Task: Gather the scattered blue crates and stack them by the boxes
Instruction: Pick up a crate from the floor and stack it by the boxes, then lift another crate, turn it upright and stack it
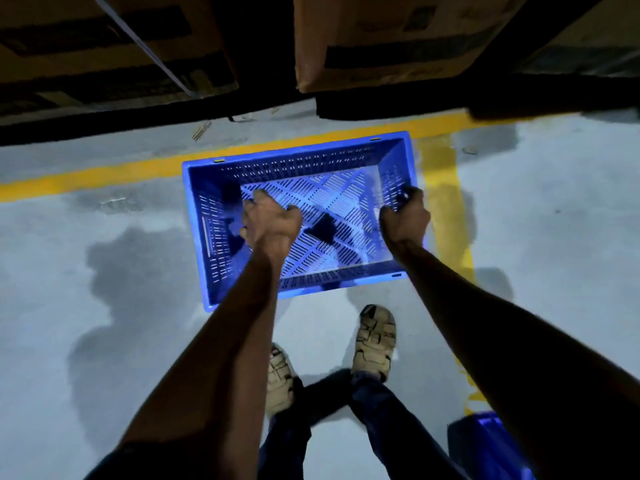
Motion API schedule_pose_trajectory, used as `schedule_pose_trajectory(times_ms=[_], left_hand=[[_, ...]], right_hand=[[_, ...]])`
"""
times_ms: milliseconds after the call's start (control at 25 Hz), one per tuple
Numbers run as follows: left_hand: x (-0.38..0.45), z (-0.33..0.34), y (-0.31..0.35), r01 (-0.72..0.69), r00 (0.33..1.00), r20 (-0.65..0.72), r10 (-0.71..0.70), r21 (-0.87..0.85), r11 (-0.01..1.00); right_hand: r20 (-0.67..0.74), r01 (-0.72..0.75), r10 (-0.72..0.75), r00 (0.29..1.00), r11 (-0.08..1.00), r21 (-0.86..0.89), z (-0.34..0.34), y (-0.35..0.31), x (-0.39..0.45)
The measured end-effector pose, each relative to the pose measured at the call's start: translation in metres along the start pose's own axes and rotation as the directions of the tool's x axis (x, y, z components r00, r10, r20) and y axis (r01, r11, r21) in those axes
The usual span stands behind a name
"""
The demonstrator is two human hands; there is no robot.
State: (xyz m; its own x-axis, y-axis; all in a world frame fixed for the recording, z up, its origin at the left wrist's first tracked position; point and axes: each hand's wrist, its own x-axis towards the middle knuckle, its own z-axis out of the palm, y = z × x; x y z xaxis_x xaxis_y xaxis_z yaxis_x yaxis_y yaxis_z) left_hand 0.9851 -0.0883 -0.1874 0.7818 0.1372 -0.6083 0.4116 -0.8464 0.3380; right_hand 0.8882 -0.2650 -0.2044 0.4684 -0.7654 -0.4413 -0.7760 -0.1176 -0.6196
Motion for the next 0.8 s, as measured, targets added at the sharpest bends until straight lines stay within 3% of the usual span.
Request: schedule_pose_trajectory(times_ms=[160, 360, 640, 800], left_hand=[[-0.073, -0.035, 0.040, -0.083, 0.988, 0.121, 0.095, -0.095, 0.992], [-0.200, -0.125, 0.017, -0.234, 0.943, 0.199, 0.267, -0.175, 0.956], [-0.388, -0.271, -0.053, -0.544, 0.728, 0.335, 0.598, -0.247, 0.802], [-0.463, -0.337, -0.084, -0.671, 0.599, 0.388, 0.701, -0.234, 0.703]], right_hand=[[-0.062, -0.080, 0.097, 0.993, 0.968, 0.239, -0.049, -0.038, -0.074], [-0.140, -0.114, 0.151, 0.979, 0.964, 0.239, -0.157, -0.061, -0.213], [-0.263, -0.105, 0.233, 0.936, 0.900, 0.422, -0.269, -0.068, -0.440], [-0.293, -0.085, 0.297, 0.909, 0.820, 0.566, -0.318, -0.057, -0.538]])
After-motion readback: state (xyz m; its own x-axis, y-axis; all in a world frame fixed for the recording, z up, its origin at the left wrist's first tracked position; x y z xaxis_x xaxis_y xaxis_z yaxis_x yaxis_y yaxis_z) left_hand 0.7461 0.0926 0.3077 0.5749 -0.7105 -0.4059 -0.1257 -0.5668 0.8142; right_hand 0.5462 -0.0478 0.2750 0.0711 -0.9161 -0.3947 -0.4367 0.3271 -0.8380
